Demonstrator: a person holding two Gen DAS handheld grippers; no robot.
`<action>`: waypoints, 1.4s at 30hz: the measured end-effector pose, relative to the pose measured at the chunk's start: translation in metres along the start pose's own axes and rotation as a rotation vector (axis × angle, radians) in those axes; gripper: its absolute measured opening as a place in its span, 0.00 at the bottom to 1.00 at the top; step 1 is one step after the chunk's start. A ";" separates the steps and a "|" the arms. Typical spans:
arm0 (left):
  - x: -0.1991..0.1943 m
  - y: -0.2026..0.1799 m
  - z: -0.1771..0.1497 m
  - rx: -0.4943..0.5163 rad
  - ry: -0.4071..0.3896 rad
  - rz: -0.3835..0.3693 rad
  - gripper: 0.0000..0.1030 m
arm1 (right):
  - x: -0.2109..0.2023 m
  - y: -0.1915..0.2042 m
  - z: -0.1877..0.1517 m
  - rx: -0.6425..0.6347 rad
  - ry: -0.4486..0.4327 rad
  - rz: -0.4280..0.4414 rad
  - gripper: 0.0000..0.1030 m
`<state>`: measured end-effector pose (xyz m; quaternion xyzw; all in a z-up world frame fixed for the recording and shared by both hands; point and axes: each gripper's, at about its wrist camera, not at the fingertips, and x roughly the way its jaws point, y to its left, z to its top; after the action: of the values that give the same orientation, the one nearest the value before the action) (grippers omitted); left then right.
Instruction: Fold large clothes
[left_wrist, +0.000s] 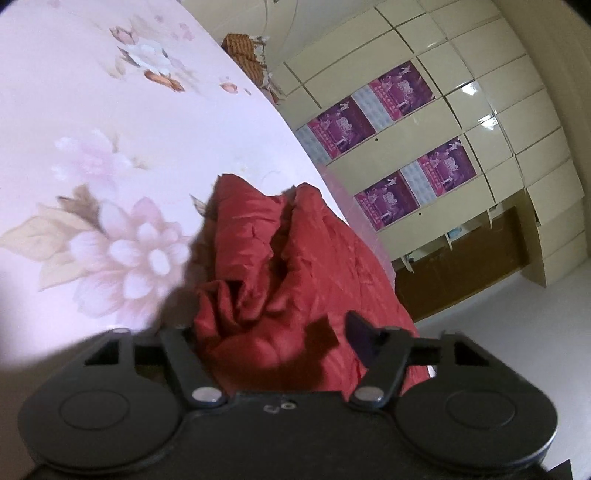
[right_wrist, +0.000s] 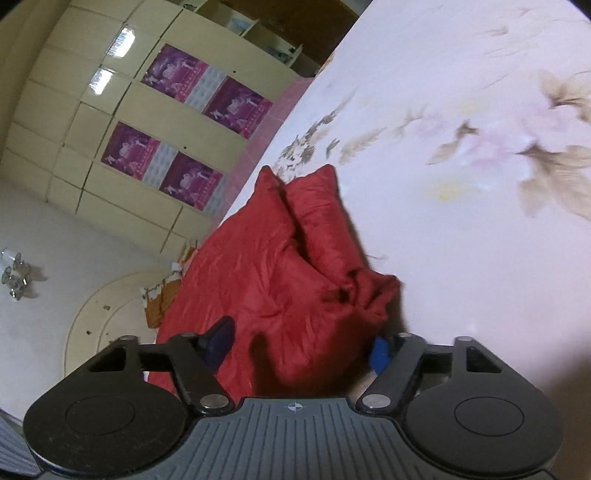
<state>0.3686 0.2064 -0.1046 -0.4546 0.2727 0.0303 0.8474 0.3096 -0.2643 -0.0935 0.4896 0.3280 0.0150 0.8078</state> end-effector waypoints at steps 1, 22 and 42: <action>0.002 0.001 0.002 0.002 0.006 0.008 0.46 | 0.003 0.001 0.000 -0.009 0.000 -0.004 0.56; -0.071 -0.033 -0.073 0.073 0.048 0.022 0.18 | -0.079 -0.006 0.012 -0.258 0.048 -0.032 0.15; -0.161 -0.030 -0.165 0.120 0.016 0.092 0.18 | -0.182 -0.068 -0.005 -0.267 0.128 -0.033 0.15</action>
<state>0.1692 0.0904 -0.0760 -0.3903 0.3012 0.0494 0.8686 0.1437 -0.3583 -0.0562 0.3703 0.3817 0.0765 0.8434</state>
